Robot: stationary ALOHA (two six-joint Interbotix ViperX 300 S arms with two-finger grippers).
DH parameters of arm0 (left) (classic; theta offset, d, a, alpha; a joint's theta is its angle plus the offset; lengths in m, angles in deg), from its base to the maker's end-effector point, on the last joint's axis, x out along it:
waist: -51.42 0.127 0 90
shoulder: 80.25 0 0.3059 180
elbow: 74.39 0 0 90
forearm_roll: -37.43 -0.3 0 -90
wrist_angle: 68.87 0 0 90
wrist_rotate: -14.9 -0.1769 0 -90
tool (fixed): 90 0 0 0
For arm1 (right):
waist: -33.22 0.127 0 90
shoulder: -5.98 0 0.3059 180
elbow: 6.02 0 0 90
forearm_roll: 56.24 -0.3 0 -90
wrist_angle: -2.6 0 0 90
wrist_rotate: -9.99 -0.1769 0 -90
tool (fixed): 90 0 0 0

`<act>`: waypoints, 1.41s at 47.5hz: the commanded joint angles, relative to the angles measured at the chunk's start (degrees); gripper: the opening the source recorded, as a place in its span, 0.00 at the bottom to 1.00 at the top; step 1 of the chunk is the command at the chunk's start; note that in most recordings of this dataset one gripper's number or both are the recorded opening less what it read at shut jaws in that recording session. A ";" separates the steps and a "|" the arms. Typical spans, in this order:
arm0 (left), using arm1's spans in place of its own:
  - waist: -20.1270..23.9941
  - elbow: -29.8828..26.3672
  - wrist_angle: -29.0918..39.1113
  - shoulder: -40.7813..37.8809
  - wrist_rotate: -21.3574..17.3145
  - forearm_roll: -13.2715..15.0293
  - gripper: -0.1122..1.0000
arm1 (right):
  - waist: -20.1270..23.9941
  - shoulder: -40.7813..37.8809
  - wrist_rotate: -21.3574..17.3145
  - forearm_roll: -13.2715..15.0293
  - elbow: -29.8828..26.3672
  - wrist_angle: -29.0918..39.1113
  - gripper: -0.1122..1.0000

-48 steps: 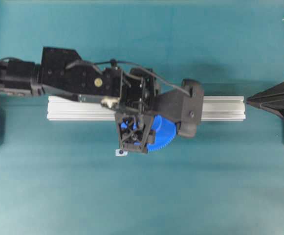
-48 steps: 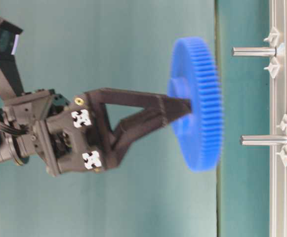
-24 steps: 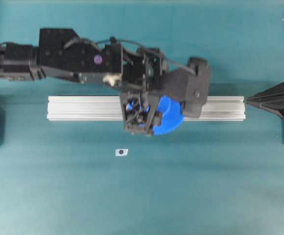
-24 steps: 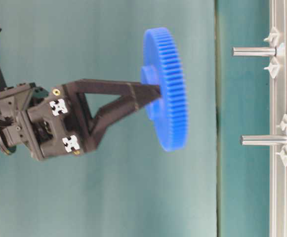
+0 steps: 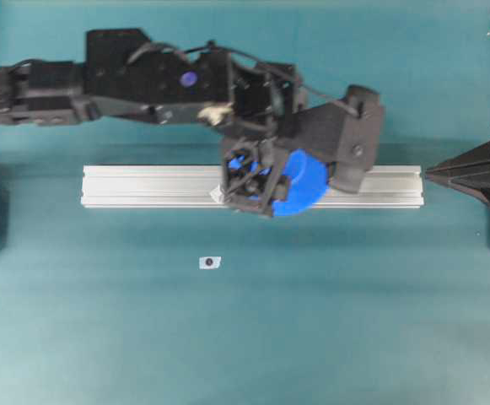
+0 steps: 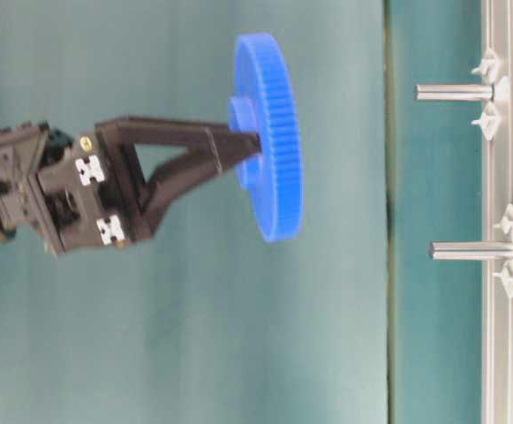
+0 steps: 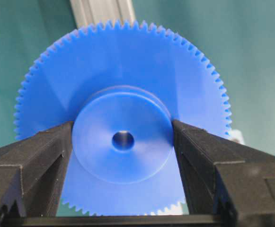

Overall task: Find the location of the shaft and insert the large gear.
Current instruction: 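Lift the blue gear and carry it over the rail toward the shaft, then align the gear's bore above the upper metal shaft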

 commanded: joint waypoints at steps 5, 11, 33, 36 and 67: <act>1.32 -6.50 2.46 -1.67 -2.02 -0.26 0.73 | -0.18 -0.44 -0.53 0.00 -0.79 -0.26 0.12; 1.67 -9.23 3.78 -4.04 -2.99 -0.26 0.73 | -0.09 -0.44 -0.53 0.00 -0.79 -0.26 0.12; 2.81 -9.84 2.02 -8.17 -3.08 -0.18 0.73 | -0.09 -0.35 -0.62 0.00 -0.88 -0.18 0.12; 2.99 -9.84 1.67 -8.61 -3.08 -0.18 0.73 | -0.09 -0.35 -0.62 0.00 -0.88 -0.18 0.12; 2.99 -10.20 0.70 -11.78 -2.46 0.00 0.73 | -0.18 -0.44 -0.62 0.00 -0.79 -0.18 0.12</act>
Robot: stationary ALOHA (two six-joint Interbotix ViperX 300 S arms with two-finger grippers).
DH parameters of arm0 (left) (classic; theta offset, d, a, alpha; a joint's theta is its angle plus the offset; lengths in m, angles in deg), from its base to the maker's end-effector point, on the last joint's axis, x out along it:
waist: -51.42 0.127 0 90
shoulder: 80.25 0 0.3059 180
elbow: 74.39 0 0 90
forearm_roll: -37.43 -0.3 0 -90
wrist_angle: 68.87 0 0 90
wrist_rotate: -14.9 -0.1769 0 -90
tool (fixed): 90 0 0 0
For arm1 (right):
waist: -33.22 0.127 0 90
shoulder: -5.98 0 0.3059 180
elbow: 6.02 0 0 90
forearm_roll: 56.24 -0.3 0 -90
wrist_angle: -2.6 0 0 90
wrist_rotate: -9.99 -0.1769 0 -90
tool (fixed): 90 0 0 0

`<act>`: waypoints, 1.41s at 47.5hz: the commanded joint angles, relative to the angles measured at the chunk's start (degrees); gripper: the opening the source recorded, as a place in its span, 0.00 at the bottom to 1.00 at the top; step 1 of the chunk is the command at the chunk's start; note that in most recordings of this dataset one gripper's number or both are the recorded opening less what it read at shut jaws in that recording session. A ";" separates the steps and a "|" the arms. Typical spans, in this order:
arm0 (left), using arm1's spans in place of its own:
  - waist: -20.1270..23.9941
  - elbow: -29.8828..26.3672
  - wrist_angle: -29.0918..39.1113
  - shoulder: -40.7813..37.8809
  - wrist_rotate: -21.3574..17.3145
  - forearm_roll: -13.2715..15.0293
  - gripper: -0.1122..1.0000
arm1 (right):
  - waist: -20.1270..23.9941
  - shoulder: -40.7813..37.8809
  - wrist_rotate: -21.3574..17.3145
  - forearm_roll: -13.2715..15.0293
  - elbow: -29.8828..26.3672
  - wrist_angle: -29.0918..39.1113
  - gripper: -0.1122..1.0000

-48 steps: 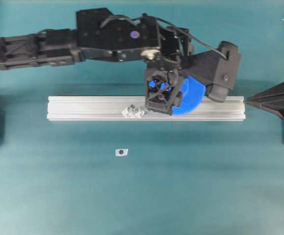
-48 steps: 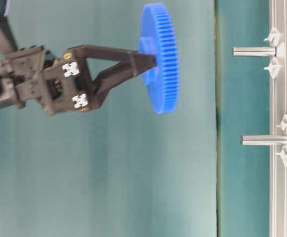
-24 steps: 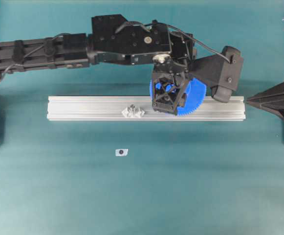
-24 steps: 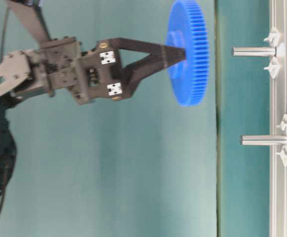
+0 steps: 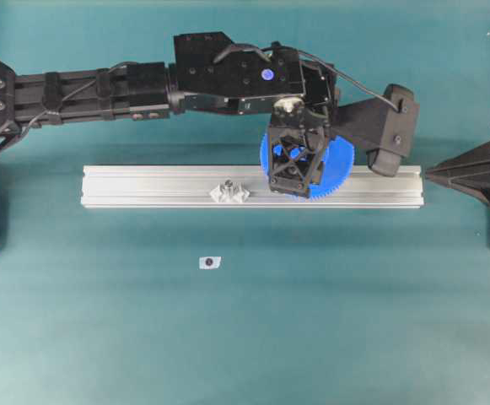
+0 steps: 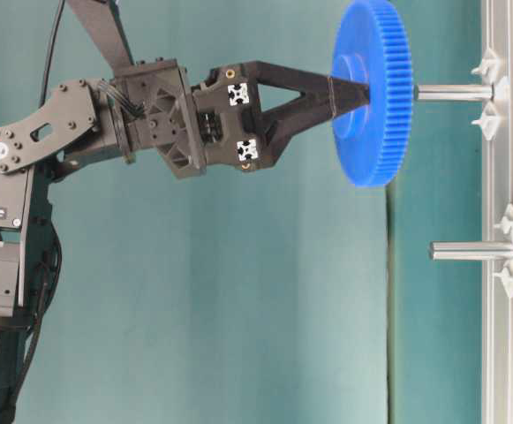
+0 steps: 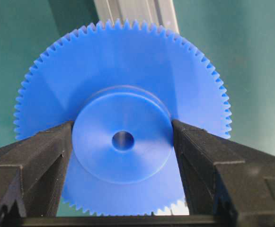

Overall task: Find the location of the shaft and insert the large gear.
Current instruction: 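Align the gear's bore above the upper metal shaft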

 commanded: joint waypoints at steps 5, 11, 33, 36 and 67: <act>-0.26 -1.85 -0.79 0.44 0.26 0.00 0.73 | -0.18 -0.35 -0.62 0.00 -0.79 -0.26 0.12; -0.53 -1.85 -1.58 -0.26 0.26 0.00 0.73 | -0.18 -0.44 -0.62 0.00 -0.70 -0.26 0.12; -0.62 -1.58 -1.49 -1.49 0.26 0.00 0.73 | -1.05 -0.35 -0.62 0.00 -0.62 -0.26 0.12; -0.62 -1.49 -1.49 -1.67 0.26 0.00 0.73 | -1.14 -0.35 -0.62 0.00 -0.62 -0.26 0.12; 2.02 -1.14 -1.23 -1.41 -0.35 -0.18 0.73 | -1.14 -0.35 -0.62 0.00 -0.88 -0.26 0.12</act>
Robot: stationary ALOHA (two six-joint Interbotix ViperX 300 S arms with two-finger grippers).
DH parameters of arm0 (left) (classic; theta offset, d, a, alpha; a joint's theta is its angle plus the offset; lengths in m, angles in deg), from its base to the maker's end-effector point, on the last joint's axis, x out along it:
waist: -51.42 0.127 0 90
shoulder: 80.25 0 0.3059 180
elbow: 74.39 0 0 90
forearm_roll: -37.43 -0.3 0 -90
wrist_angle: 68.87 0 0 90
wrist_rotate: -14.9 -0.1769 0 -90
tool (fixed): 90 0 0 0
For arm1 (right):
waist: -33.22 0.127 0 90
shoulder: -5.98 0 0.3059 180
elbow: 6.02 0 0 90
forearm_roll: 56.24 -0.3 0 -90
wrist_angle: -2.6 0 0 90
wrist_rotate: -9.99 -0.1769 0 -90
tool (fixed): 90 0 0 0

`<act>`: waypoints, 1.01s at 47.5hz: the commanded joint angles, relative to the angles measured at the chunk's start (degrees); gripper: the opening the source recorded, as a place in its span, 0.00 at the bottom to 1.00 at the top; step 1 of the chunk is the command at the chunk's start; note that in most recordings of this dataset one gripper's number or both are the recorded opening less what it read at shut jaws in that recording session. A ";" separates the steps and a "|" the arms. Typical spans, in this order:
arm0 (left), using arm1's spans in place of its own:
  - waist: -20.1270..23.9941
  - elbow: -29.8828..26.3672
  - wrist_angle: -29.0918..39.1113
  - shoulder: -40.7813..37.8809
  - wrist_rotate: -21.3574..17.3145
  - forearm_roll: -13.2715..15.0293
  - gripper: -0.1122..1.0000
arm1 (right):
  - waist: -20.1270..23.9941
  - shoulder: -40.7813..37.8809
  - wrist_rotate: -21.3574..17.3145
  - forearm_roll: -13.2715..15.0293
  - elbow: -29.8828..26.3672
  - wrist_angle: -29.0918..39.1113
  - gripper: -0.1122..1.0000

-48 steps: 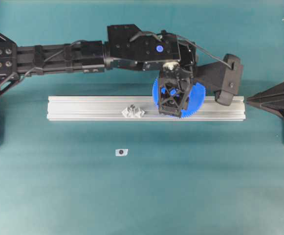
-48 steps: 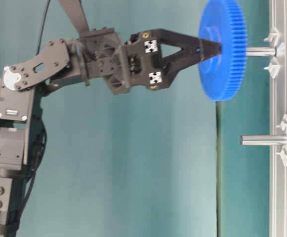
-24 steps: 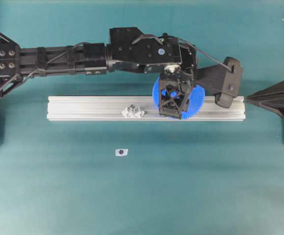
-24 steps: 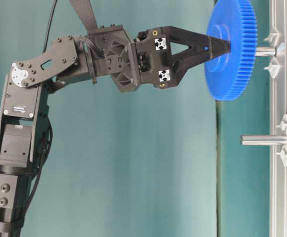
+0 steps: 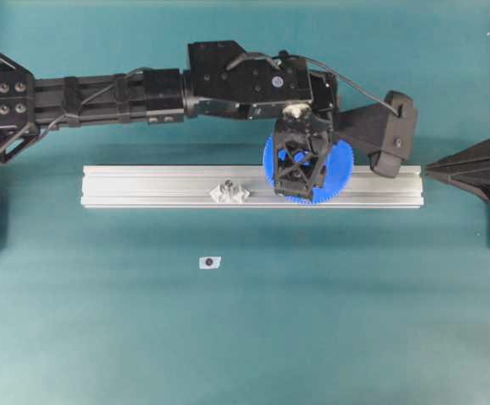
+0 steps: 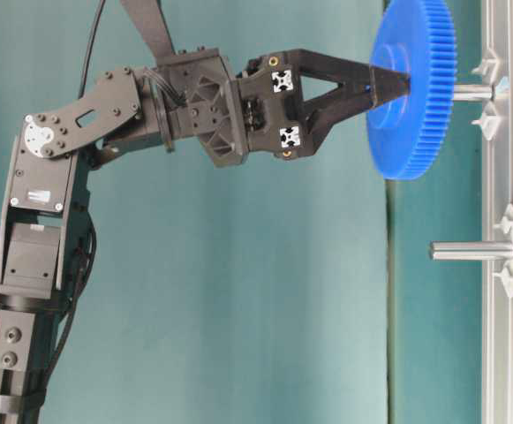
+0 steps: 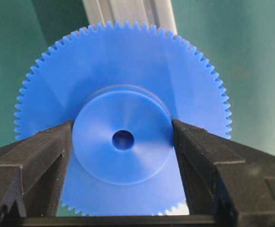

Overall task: Find the location of the shaft and insert the large gear.
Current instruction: 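Align the gear's bore above the upper metal shaft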

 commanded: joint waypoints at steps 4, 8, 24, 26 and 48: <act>1.76 -0.88 -0.18 1.67 -0.35 -0.26 0.73 | -0.26 -0.35 -0.62 0.00 -0.88 -0.26 0.12; 2.20 -0.97 -0.18 1.76 -0.18 -0.26 0.73 | -0.26 -0.35 -0.62 0.00 -0.88 -0.26 0.12; 0.35 -0.09 0.18 1.58 0.44 0.00 0.73 | -0.26 -0.35 -0.62 0.00 -0.88 -0.26 0.12; -0.18 -0.09 0.26 1.49 0.62 -0.09 0.73 | -0.26 -0.35 -0.62 0.00 -0.79 -0.26 0.12; -2.72 1.05 0.26 1.67 4.22 0.00 0.73 | -0.26 -0.35 -0.62 0.00 -0.79 -0.53 0.12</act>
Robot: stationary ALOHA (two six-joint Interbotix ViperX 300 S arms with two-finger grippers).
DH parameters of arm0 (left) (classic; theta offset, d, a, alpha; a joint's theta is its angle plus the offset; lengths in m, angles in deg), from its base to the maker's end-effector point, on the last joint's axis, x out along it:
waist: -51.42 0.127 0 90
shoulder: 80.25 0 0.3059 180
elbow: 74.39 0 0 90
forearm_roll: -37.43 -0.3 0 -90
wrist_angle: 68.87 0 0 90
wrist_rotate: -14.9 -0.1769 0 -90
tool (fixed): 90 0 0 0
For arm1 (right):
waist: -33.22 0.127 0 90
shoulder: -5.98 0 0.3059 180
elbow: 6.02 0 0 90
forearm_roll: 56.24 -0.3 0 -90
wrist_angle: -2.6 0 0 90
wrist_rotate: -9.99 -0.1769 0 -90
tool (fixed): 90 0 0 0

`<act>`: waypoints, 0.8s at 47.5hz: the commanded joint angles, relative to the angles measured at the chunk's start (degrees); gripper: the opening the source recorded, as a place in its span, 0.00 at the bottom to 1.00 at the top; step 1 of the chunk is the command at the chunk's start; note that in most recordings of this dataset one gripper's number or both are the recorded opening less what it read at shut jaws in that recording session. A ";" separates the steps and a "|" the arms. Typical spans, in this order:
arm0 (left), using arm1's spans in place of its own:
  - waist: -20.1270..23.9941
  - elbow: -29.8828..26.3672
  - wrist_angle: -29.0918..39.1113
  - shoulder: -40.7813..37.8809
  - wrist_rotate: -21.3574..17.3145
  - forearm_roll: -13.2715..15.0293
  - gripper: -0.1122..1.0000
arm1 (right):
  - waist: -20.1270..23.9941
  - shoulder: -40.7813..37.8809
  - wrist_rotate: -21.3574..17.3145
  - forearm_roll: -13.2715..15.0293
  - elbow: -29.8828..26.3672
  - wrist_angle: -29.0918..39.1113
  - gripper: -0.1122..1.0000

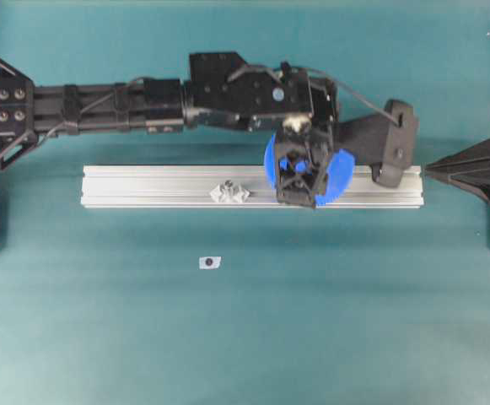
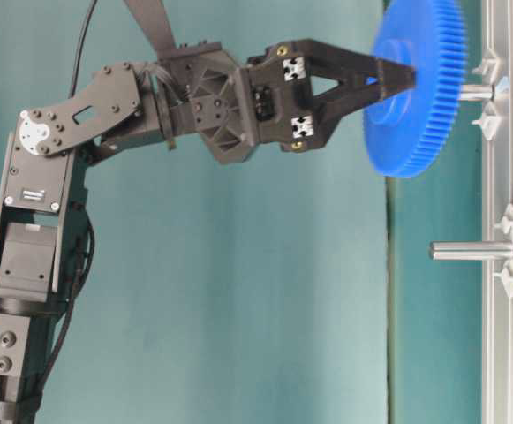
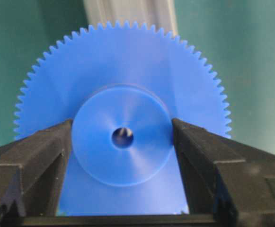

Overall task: Find the location of the shaft and insert the large gear.
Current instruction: 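Align the gear's bore above the upper metal shaft, then lower the gear down onto the metal shaft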

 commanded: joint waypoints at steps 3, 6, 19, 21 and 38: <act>-0.18 0.44 0.26 1.58 0.18 0.26 0.73 | -0.09 -0.35 -0.62 0.00 -0.88 -0.53 0.12; -0.26 0.88 0.26 1.67 0.35 0.18 0.73 | -0.09 -0.35 -0.70 0.00 -0.88 -0.53 0.12; 0.88 3.08 0.26 2.81 0.26 0.26 0.73 | -0.09 -0.35 -0.62 0.00 -0.88 -0.53 0.12; 1.58 3.08 0.35 2.90 0.26 0.18 0.73 | -0.09 -0.35 -0.62 0.00 -0.79 -0.53 0.12; 3.43 2.46 0.26 2.64 -0.62 0.18 0.73 | -0.09 0.35 -0.70 0.00 -0.70 -0.26 0.12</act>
